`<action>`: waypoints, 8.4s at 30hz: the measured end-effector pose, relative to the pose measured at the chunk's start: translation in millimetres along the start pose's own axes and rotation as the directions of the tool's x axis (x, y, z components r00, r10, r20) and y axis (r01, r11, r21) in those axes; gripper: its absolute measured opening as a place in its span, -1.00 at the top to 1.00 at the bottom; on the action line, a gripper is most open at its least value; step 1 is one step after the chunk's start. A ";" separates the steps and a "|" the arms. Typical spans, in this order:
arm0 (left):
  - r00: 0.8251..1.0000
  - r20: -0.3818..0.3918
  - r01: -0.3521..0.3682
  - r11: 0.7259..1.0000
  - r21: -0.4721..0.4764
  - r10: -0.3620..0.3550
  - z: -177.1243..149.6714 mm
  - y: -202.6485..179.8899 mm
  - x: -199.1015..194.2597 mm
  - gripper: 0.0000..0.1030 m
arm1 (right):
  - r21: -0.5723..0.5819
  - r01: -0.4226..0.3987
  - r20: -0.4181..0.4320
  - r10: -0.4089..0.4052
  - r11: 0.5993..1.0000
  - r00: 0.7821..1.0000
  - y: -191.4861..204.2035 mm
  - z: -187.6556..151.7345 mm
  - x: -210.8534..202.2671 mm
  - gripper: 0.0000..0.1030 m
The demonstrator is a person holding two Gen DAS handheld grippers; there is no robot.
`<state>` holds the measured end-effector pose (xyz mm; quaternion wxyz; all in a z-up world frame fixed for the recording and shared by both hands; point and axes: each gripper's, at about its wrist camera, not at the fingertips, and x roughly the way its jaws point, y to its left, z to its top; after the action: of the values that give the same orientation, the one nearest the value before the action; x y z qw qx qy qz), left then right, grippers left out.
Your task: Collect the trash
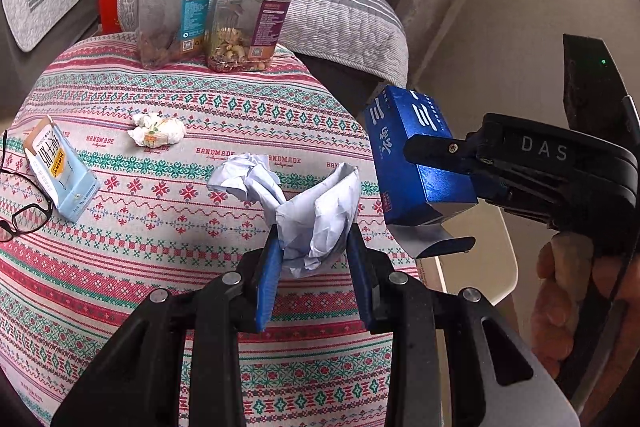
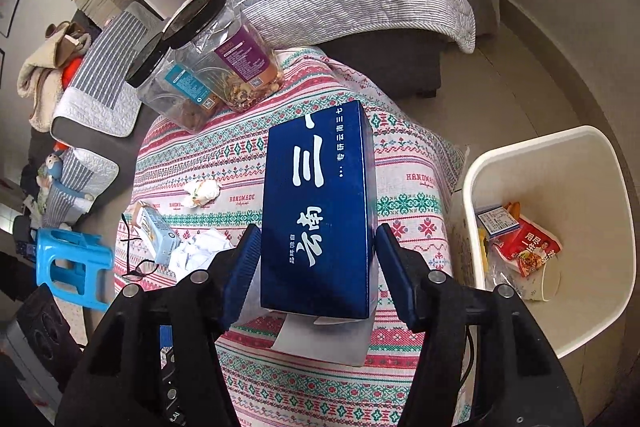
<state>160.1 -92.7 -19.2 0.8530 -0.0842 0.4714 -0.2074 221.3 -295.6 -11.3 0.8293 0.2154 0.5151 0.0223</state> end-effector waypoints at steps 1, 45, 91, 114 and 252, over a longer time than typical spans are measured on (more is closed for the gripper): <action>1.000 0.002 0.008 1.000 0.007 -0.008 -0.2 -6.9 -1.0 0.37 | 0.006 0.003 0.008 -0.003 1.000 1.000 -5.0 0.2 -6.6 -0.09; 0.938 -0.213 0.293 0.954 0.060 -0.275 -28.0 -192.4 147.8 -0.06 | 0.183 0.233 -0.074 -0.223 0.955 0.972 -202.2 -12.2 -70.5 -0.31; 0.949 -0.040 -0.294 0.837 -0.461 0.311 27.3 134.2 -19.7 -0.50 | -0.273 -0.059 0.027 0.069 0.960 0.997 72.3 -20.9 -22.2 -0.63; 0.953 -0.106 -0.298 0.800 -0.520 0.286 50.9 214.0 60.1 -0.50 | -0.195 -0.067 -0.042 0.060 0.979 0.997 89.1 3.0 51.1 -0.63; 0.979 0.039 -0.201 0.978 0.062 0.199 -32.5 -86.6 -53.1 -0.86 | -0.067 0.234 0.303 -0.203 0.970 0.931 -61.9 -118.2 -178.7 -0.76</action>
<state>84.1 -145.9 33.4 0.8794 -0.0115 0.4565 -0.1344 24.0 -358.5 71.7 0.9038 0.1152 0.4050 -0.0762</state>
